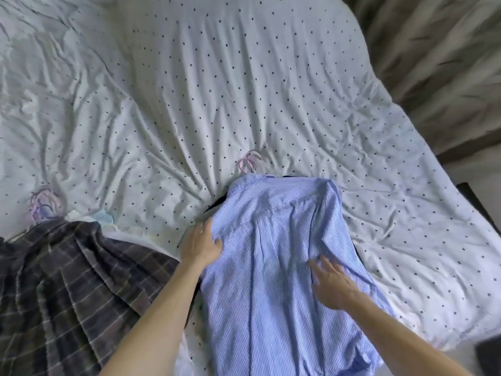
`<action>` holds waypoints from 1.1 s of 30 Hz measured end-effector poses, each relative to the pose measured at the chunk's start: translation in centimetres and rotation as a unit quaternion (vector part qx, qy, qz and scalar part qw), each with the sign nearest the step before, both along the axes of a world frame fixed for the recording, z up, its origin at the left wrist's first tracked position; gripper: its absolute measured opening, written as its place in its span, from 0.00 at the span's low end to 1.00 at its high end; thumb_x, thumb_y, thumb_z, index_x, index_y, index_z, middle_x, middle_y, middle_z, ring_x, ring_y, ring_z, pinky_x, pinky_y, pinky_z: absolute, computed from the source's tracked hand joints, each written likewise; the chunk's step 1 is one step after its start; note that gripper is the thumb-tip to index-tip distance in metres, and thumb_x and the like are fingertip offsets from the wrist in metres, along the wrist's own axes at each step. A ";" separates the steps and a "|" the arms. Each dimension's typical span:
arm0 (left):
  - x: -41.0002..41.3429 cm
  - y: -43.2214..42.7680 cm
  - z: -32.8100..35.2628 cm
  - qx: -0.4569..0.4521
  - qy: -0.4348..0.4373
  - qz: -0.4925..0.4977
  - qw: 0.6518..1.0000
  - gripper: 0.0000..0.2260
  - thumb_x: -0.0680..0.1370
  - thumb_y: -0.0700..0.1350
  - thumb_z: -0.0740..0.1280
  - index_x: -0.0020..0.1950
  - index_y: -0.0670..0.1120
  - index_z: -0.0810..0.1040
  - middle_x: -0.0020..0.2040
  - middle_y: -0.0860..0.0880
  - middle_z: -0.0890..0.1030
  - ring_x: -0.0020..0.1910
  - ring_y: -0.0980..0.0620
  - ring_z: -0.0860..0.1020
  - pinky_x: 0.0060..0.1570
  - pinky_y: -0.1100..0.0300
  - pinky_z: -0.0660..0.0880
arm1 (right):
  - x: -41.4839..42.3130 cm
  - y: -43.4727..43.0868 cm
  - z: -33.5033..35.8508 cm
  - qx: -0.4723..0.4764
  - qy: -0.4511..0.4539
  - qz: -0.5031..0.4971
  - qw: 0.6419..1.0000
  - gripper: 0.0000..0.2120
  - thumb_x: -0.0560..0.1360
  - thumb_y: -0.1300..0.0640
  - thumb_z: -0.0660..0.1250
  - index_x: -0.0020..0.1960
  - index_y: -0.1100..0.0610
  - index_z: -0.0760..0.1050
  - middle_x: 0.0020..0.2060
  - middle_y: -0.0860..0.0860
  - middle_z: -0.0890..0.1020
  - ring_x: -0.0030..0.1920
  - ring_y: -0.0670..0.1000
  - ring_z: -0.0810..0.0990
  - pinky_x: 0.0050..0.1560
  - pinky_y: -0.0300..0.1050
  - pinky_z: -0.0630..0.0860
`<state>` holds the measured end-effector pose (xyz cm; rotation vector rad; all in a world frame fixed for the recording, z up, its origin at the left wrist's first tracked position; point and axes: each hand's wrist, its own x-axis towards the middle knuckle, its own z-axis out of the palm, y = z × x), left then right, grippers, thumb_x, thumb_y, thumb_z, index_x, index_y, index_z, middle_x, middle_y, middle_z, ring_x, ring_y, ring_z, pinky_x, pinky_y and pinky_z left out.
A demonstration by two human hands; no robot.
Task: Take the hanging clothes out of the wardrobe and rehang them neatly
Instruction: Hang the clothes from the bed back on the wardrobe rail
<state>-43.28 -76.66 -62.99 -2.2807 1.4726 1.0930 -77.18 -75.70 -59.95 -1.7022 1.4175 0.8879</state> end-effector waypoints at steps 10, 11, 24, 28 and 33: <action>0.7 -3.1 -3.0 -0.006 0.100 0.130 0.987 0.10 0.74 0.57 0.58 0.42 0.52 0.72 0.37 0.48 0.75 0.37 0.44 0.75 0.39 0.50 0.72 | 0.1 1.7 -1.8 0.028 0.010 -0.042 0.999 0.34 0.81 0.47 0.57 0.81 0.47 0.42 0.80 0.51 0.40 0.80 0.57 0.40 0.79 0.58 0.48; 0.5 -3.0 -2.6 -0.020 0.115 0.149 0.982 0.10 0.73 0.58 0.58 0.37 0.54 0.69 0.34 0.49 0.73 0.35 0.45 0.73 0.37 0.51 0.71 | 0.1 1.4 -1.4 0.029 0.004 -0.053 0.998 0.33 0.81 0.47 0.57 0.81 0.48 0.45 0.81 0.51 0.43 0.80 0.57 0.42 0.79 0.57 0.48; -9.1 6.5 11.4 -0.100 0.300 0.174 0.933 0.05 0.72 0.50 0.74 0.42 0.54 0.79 0.36 0.55 0.80 0.35 0.57 0.75 0.36 0.65 0.70 | 6.5 0.6 11.5 -0.102 -0.275 -0.382 0.877 0.12 0.76 0.40 0.68 0.53 0.47 0.74 0.44 0.42 0.83 0.34 0.42 0.84 0.44 0.33 0.75; -13.2 9.9 15.1 -0.071 0.323 0.079 0.940 0.07 0.71 0.48 0.75 0.47 0.54 0.81 0.37 0.59 0.81 0.36 0.60 0.75 0.42 0.62 0.73 | 5.6 3.8 13.7 -0.186 -0.277 -0.417 0.845 0.09 0.79 0.51 0.65 0.45 0.56 0.72 0.40 0.51 0.83 0.38 0.54 0.84 0.46 0.50 0.77; -16.5 9.7 20.2 -0.112 0.303 -0.035 0.946 0.09 0.67 0.58 0.71 0.46 0.65 0.80 0.48 0.57 0.83 0.43 0.60 0.78 0.52 0.62 0.76 | -1.9 10.2 16.4 -0.220 -0.271 -0.402 0.846 0.09 0.80 0.52 0.61 0.43 0.53 0.68 0.34 0.50 0.83 0.36 0.55 0.83 0.43 0.54 0.77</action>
